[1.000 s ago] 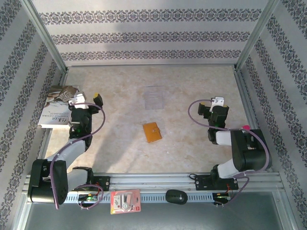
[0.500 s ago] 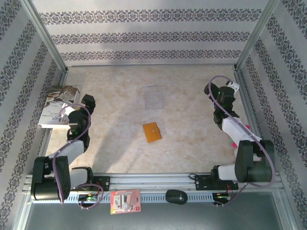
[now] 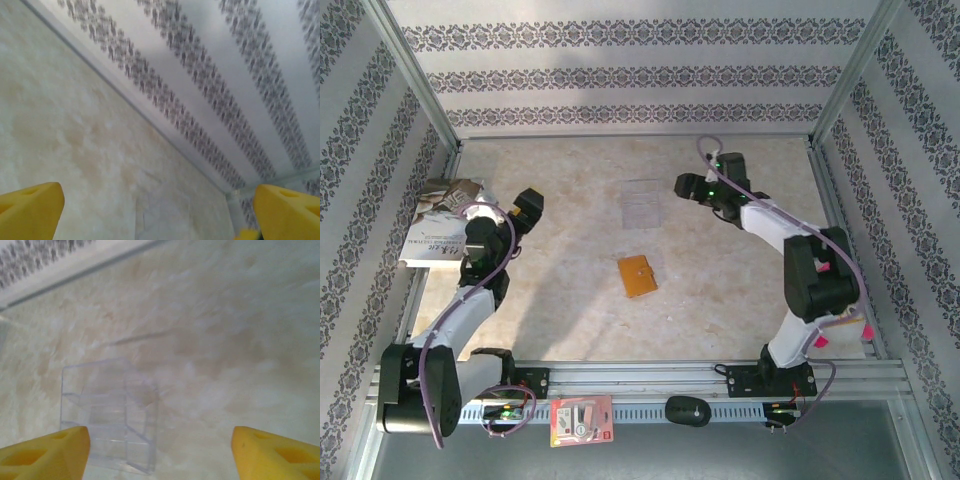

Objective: Take the credit cards out of the card holder

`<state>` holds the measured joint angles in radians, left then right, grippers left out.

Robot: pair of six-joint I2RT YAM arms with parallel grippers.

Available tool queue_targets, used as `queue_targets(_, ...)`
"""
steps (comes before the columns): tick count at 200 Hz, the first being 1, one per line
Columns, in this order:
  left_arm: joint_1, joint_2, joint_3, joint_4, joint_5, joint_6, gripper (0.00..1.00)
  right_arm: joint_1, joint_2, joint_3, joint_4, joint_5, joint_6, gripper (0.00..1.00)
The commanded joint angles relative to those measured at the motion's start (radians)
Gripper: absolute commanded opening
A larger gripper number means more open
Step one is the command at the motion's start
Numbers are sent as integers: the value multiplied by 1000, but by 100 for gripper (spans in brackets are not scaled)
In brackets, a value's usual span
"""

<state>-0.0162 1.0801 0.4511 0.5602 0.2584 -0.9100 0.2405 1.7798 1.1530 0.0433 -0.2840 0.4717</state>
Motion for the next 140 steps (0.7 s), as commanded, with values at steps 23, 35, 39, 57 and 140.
queue_targets(23, -107, -67, -8, -240, -1, 142, 91, 55, 167, 171, -89, -81, -44, 66)
queue_targets(35, -113, -75, -13, -246, 15, 149, 91, 68, 201, 206, -86, -84, -45, 72)
queue_targets(39, -113, -77, -16, -244, 20, 150, 91, 72, 212, 221, -85, -85, -44, 75)
queue_targets(57, -114, -81, -26, -242, 27, 157, 92, 86, 272, 291, -95, -98, -44, 81)
queue_targets(140, -114, -20, -10, -222, 31, 184, 93, 94, 513, 641, -256, -127, -65, 87)
